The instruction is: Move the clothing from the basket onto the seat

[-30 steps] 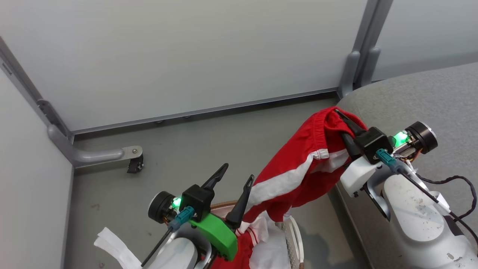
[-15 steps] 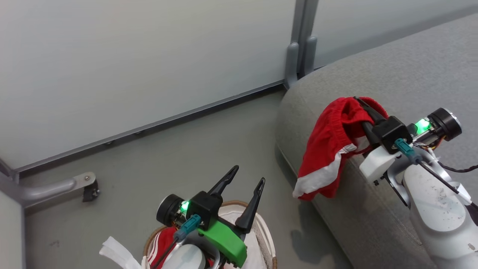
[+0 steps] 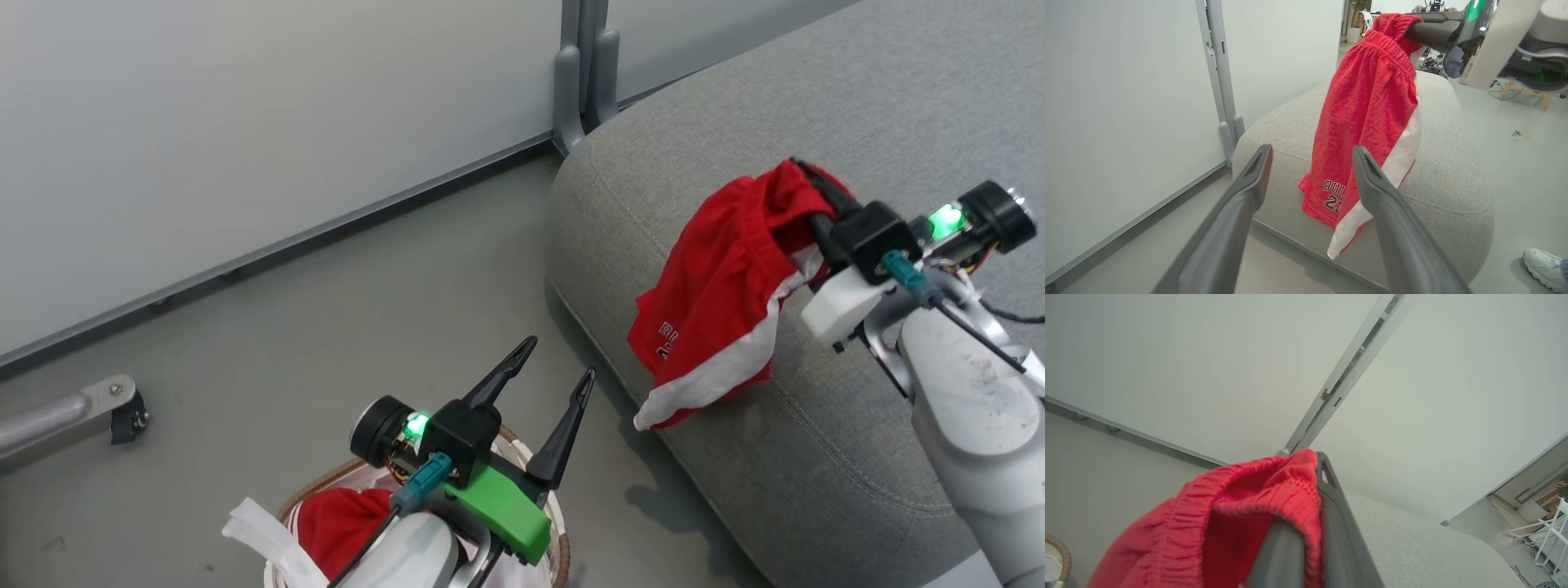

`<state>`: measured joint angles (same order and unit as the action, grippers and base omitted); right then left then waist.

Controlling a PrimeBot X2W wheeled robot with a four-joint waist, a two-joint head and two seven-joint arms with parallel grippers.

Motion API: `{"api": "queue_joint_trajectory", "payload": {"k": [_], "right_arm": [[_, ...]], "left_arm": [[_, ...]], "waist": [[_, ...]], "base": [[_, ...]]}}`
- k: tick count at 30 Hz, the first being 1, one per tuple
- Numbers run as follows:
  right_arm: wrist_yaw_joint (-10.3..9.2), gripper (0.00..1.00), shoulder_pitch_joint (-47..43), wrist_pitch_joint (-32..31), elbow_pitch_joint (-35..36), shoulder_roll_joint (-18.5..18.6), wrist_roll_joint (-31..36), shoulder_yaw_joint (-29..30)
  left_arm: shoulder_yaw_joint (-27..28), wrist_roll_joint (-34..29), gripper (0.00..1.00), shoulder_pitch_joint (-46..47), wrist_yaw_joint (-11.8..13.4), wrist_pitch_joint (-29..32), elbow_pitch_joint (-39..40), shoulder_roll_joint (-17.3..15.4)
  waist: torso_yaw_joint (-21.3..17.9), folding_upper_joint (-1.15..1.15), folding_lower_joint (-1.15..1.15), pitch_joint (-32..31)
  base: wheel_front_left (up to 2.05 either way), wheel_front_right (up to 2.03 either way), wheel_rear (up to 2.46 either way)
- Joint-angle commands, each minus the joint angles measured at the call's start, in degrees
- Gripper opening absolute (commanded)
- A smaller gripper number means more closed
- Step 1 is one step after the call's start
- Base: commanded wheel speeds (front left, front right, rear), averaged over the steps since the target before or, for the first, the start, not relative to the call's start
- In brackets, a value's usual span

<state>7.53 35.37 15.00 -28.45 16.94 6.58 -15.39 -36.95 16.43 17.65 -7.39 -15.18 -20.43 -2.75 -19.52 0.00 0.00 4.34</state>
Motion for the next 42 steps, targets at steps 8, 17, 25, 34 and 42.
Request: {"api": "queue_joint_trajectory", "payload": {"k": [8, 17, 25, 34, 42], "right_arm": [[-0.08, 0.0, 15.14, 0.28, -1.01, 6.6, -0.6, 3.57], [-0.08, 0.0, 32.58, -2.56, -3.93, 15.96, -0.82, 8.64], [-0.08, 0.0, 38.24, -3.37, -9.09, 16.65, -1.4, 14.03], [-0.09, 0.0, 32.58, -0.16, -22.36, 10.04, 1.7, 21.47], [-0.09, 0.15, 26.73, 0.24, -26.51, 6.77, 6.31, 23.6]], "left_arm": [[-0.86, -2.24, 1.0, 4.37, -0.11, 0.05, 1.47, -1.04], [-0.93, -4.78, 1.0, 10.48, -0.11, 0.04, 3.7, -2.56], [-0.09, -7.26, 1.0, 15.68, -0.11, 0.05, 5.73, -2.97], [-0.17, -9.3, 1.0, 17.73, -0.12, 0.05, 4.89, -4.03], [1.73, -9.13, 1.0, 15.82, 0.23, 0.05, 3.78, -4.97]], "waist": [[4.44, 0.0, 0.0, 9.54], [8.19, 0.0, 0.0, 21.27], [9.61, 0.0, 0.0, 30.23], [8.94, 0.0, 0.0, 34.65], [7.34, 0.0, 0.0, 34.04]], "base": [[0.0, 0.0, 0.0], [0.0, 0.0, 0.0], [0.0, 0.0, 0.0], [0.0, 0.0, 0.0], [0.0, 0.0, 0.0]]}}
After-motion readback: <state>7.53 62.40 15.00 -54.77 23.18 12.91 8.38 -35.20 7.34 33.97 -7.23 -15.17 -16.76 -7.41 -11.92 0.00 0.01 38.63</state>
